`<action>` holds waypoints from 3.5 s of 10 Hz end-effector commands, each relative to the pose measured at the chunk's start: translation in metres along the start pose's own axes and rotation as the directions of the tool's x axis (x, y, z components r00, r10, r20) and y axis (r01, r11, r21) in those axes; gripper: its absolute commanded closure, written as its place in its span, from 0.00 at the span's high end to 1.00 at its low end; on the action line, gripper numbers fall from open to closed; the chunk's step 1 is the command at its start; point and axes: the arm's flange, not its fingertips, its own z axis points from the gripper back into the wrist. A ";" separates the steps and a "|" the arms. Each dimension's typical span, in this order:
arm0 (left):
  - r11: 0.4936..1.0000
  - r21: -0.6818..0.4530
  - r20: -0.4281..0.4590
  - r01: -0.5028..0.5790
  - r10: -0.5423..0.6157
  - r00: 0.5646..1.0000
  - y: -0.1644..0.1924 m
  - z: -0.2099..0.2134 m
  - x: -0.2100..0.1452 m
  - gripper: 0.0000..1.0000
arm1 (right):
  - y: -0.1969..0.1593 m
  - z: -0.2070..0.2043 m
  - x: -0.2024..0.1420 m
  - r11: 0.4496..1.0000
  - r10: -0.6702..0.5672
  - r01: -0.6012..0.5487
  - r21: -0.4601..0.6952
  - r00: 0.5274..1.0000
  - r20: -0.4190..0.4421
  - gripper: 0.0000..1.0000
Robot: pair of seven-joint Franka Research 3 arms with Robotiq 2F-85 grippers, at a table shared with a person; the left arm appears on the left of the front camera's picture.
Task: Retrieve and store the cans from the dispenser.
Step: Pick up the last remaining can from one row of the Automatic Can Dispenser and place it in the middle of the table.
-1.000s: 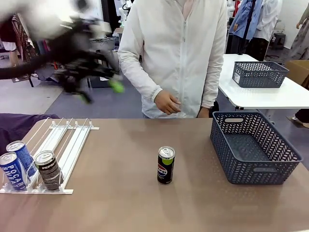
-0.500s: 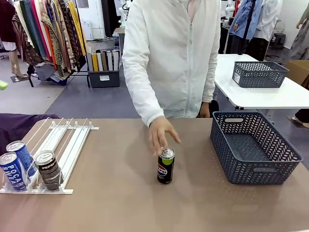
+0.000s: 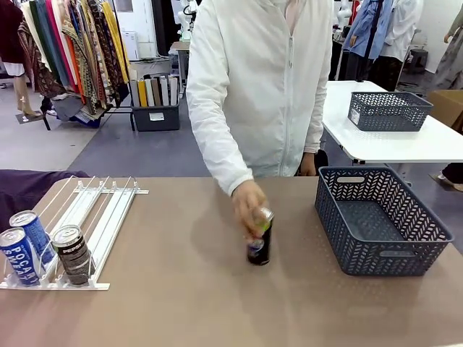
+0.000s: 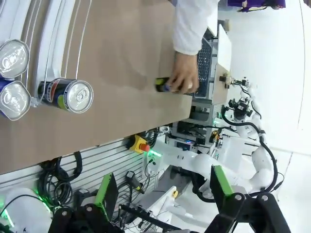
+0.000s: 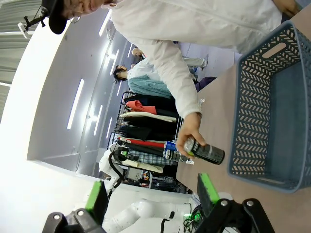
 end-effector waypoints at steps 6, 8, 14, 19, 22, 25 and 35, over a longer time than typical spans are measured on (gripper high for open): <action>1.000 0.003 0.006 0.006 -0.006 1.000 -0.006 0.002 0.002 1.00 | 0.003 0.001 -0.001 1.000 0.008 -0.008 -0.006 1.000 -0.016 1.00; 0.939 0.339 -0.012 0.058 -0.058 0.998 -0.033 -0.042 0.009 1.00 | 0.003 0.001 -0.001 1.000 0.008 -0.008 -0.006 1.000 -0.016 1.00; 0.730 0.660 -0.027 0.179 -0.214 0.976 -0.060 -0.106 0.014 1.00 | 0.003 0.001 -0.001 1.000 0.008 -0.008 -0.006 1.000 -0.016 1.00; 0.685 0.685 -0.082 0.248 -0.266 0.960 -0.044 -0.164 0.026 1.00 | 0.003 0.001 -0.001 1.000 0.008 -0.008 -0.006 1.000 -0.016 1.00; 0.627 0.760 -0.055 0.170 -0.199 0.978 -0.011 -0.199 0.053 1.00 | 0.003 0.001 -0.001 1.000 0.008 -0.008 -0.006 1.000 -0.016 1.00; 0.578 0.807 -0.014 0.120 -0.184 0.983 0.009 -0.214 0.059 1.00 | 0.003 0.001 -0.001 1.000 0.008 -0.008 -0.006 1.000 -0.016 1.00; 0.605 0.773 -0.145 0.192 -0.126 0.981 0.037 -0.235 0.044 1.00 | 0.003 0.001 -0.001 1.000 0.008 -0.008 -0.006 1.000 -0.016 1.00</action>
